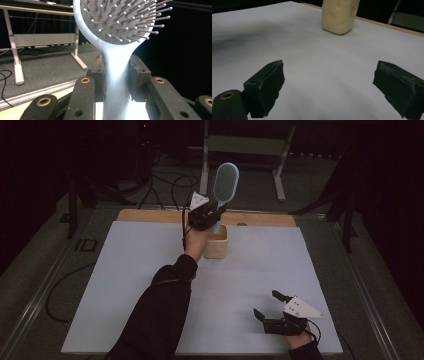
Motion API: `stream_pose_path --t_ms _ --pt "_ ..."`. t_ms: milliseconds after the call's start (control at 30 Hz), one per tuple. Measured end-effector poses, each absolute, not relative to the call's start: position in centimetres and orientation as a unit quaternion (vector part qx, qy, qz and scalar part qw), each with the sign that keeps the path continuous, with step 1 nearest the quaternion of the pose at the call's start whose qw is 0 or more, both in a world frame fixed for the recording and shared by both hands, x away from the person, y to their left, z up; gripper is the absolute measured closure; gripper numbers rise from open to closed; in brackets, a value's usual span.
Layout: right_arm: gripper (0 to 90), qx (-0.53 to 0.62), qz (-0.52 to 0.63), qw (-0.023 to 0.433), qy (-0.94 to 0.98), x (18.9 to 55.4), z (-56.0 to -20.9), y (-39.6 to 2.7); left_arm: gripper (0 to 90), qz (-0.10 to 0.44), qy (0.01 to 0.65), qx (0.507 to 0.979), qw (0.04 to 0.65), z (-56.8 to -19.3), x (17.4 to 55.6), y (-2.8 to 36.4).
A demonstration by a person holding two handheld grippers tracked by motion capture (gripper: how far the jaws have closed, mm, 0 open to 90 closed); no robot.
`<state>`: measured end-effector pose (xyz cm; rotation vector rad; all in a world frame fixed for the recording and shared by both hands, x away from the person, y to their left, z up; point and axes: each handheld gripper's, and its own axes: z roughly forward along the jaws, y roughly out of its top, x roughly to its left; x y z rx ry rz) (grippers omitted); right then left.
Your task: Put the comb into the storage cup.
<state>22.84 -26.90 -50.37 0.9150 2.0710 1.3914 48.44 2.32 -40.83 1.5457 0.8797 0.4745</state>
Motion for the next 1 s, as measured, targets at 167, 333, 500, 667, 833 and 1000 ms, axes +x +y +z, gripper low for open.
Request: stream_pose_path --t_ms 167,333,500,667,833,1000 --pt "9.1 0.335 0.510 0.238 0.756 22.8 -50.4 -26.9 69.8 0.206 0.390 0.664 0.604 -41.9 48.5 2.3" --pt "9.1 0.335 0.510 0.239 0.755 22.8 -50.4 -26.9 69.7 0.205 0.393 0.663 0.603 -42.5 48.5 2.4" --pt "9.1 0.335 0.511 0.238 0.755 22.9 -50.4 -26.9 69.7 0.209 0.389 0.670 0.597 -43.3 48.1 2.3" --pt "9.1 0.334 0.509 0.238 0.757 22.9 -50.4 -26.9 69.5 0.208 0.396 0.667 0.596 -44.0 47.9 2.3" --pt "9.1 0.335 0.511 0.238 0.755 22.9 -50.4 -27.0 69.3 0.206 0.392 0.670 0.596 -44.6 47.8 2.4" --pt "9.1 0.334 0.510 0.236 0.757 22.9 -50.5 -26.9 45.6 0.189 0.400 0.673 0.593 -44.8 47.9 2.7"
